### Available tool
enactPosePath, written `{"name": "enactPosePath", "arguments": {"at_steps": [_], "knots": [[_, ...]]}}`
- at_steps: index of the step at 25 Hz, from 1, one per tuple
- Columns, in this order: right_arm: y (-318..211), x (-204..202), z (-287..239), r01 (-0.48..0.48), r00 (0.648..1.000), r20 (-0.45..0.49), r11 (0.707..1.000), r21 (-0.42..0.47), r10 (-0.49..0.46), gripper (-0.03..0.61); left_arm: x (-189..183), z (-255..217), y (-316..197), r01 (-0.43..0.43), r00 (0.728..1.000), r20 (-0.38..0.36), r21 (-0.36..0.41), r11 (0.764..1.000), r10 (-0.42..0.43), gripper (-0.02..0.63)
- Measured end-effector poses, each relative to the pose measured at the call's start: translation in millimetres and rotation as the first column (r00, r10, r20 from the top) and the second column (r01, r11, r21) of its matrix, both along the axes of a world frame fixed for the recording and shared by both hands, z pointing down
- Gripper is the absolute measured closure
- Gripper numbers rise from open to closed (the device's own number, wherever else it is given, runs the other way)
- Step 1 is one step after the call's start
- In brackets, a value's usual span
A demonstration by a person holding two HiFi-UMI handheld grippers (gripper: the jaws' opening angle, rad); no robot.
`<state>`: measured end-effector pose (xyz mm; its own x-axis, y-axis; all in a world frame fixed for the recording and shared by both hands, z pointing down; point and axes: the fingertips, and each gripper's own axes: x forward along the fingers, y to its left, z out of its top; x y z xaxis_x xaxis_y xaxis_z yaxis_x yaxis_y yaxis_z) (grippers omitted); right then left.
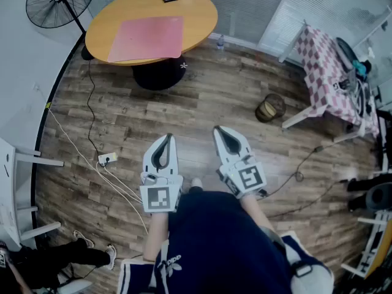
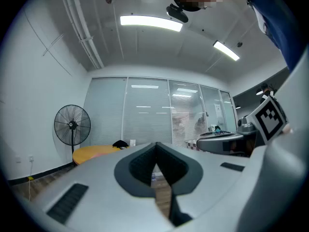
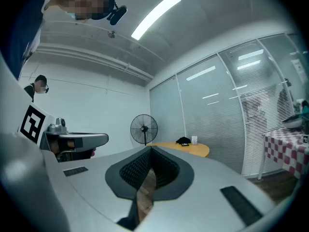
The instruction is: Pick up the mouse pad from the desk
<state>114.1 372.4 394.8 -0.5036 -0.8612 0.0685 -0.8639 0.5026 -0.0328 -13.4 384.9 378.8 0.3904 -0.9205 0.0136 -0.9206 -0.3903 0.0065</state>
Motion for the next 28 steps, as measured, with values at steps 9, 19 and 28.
{"name": "enactPosePath", "arguments": {"at_steps": [9, 19, 28], "knots": [[0.7, 7.6, 6.8, -0.006, 1.0, -0.028, 1.0, -0.006, 0.005, 0.575, -0.5, 2.1, -1.9, 0.01, 1.0, -0.005, -0.017, 1.0, -0.01, 0.609], [2.6, 19.9, 4.1, 0.02, 0.998, 0.062, 0.999, 0.034, -0.022, 0.575, 2.5, 2.3, -7.9, 0.006, 1.0, 0.006, -0.011, 1.0, -0.006, 0.609], [-22.2, 8.1, 17.1, 0.02, 0.998, 0.053, 1.0, -0.005, -0.02, 0.575, -6.9, 12.2, -37.5, -0.008, 1.0, -0.024, -0.032, 0.999, 0.007, 0.609]]}}
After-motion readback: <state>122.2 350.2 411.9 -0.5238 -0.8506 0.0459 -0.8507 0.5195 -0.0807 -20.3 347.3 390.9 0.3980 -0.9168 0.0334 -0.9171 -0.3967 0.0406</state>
